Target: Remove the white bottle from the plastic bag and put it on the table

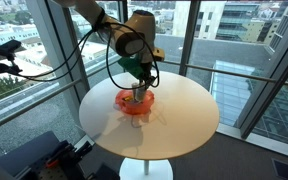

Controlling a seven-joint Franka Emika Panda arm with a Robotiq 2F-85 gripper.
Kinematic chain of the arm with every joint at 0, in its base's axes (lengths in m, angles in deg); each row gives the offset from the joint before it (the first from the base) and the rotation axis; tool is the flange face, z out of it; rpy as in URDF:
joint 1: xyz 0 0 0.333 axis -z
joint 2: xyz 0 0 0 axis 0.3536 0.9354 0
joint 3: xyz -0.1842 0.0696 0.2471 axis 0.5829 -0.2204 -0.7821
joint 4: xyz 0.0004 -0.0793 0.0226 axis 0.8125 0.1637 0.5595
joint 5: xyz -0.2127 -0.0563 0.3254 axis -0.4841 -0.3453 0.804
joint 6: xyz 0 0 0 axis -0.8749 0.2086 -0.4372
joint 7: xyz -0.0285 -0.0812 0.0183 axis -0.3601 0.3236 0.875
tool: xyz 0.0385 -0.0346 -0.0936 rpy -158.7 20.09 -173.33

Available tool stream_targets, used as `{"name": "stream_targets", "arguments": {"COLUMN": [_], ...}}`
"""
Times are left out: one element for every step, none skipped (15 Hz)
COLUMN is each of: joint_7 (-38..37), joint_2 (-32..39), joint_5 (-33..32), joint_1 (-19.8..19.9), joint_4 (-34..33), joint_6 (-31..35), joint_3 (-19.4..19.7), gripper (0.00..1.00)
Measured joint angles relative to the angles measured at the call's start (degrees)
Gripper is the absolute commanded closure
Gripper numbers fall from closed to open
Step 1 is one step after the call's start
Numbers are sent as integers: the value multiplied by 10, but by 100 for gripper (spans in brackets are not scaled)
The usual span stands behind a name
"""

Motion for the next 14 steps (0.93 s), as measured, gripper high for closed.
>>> {"name": "stream_targets", "arguments": {"joint_7": [0,0,0,0,0,0,0,0,0,0,0,-1,-3,-5], "joint_2": [-8,-16,-23,-29,-35,-38,-40,-40,-40,-40,-39,-36,-32,-27], "joint_5": [-8,-17,-27,-35,-42,-49,-54,-58,-60,-60,-61,-61,-61,-61], "joint_1": [0,0,0,0,0,0,1,2,4,7,10,13,16,19], "joint_4": [6,12,18,23,28,30,32,33,34,35,37,38,39,39], "joint_6": [0,0,0,2,3,3,4,6,10,16,26,36,48,59], "joint_3": [4,9,15,21,28,35,42,49,56,62,68,73,78,82], "gripper": [81,81,81,81,81,81,81,81,81,81,81,81,81,81]}}
